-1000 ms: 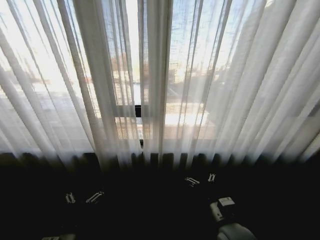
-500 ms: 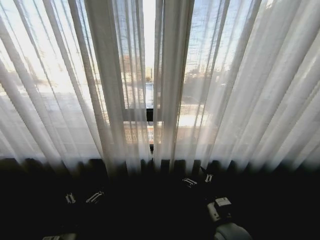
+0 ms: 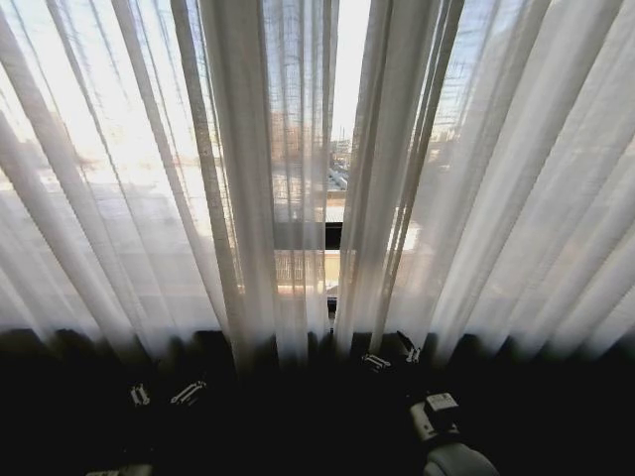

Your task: Open the curtains by pulling them apart, changing their state from closed to fully open.

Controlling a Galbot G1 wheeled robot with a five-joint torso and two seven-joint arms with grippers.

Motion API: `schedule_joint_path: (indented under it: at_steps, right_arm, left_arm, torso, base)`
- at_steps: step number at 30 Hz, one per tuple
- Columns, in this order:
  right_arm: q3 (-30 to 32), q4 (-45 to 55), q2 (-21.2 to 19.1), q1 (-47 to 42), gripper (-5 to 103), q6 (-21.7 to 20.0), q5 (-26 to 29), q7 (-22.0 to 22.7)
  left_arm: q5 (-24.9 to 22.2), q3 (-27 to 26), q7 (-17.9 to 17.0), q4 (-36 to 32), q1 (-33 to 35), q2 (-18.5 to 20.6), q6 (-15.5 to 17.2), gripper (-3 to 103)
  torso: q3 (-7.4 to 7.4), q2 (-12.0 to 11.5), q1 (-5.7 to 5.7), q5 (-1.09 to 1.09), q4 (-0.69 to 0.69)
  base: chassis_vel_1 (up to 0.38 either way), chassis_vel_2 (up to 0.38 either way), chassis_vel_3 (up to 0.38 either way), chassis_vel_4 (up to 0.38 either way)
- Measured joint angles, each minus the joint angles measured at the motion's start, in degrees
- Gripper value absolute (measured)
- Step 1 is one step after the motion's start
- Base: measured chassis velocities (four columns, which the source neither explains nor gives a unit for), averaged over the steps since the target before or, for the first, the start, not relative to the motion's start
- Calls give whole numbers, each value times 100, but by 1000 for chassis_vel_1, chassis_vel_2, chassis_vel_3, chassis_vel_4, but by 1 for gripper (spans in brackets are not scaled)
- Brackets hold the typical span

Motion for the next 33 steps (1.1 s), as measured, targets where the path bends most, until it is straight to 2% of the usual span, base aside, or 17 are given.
schedule_joint_path:
  at_steps: [8, 15, 21, 26, 33]
  right_arm:
    - [-9, -2, 6, -3, 100, 2, 9, 2]
    - [-1, -318, -36, 307, 100, -37, 384, 29]
    - [-57, -1092, -78, 1097, 100, -190, 964, 207]
    - [-143, -1774, -118, 1714, 100, -240, 1090, 499]
    - [-258, -2362, -132, 2349, 100, -266, 1415, 537]
  left_arm:
    - [1, 5, 0, 8, -4, -1, -20, 100]
    - [2, 3, 1, 16, 24, -8, -13, 100]
    - [12, -20, 7, -1, 9, -100, 137, 100]
    - [75, -26, 8, -25, -4, -199, 190, 100]
    - [161, -51, 9, -90, 60, -314, 191, 100]
  torso:
    - [0, 0, 1, -1, -1]
    - [3, -3, 7, 2, -1]
    - [-2, 3, -6, 1, -1]
    - [0, 1, -4, 0, 1]
    - [2, -1, 2, 2, -1]
  base:
    - [-126, 310, 129, -311]
    - [-110, 122, 120, -109]
    - [6, -12, -5, 16]
    - [9, -2, -23, -7]
    - [0, 0, 0, 0]
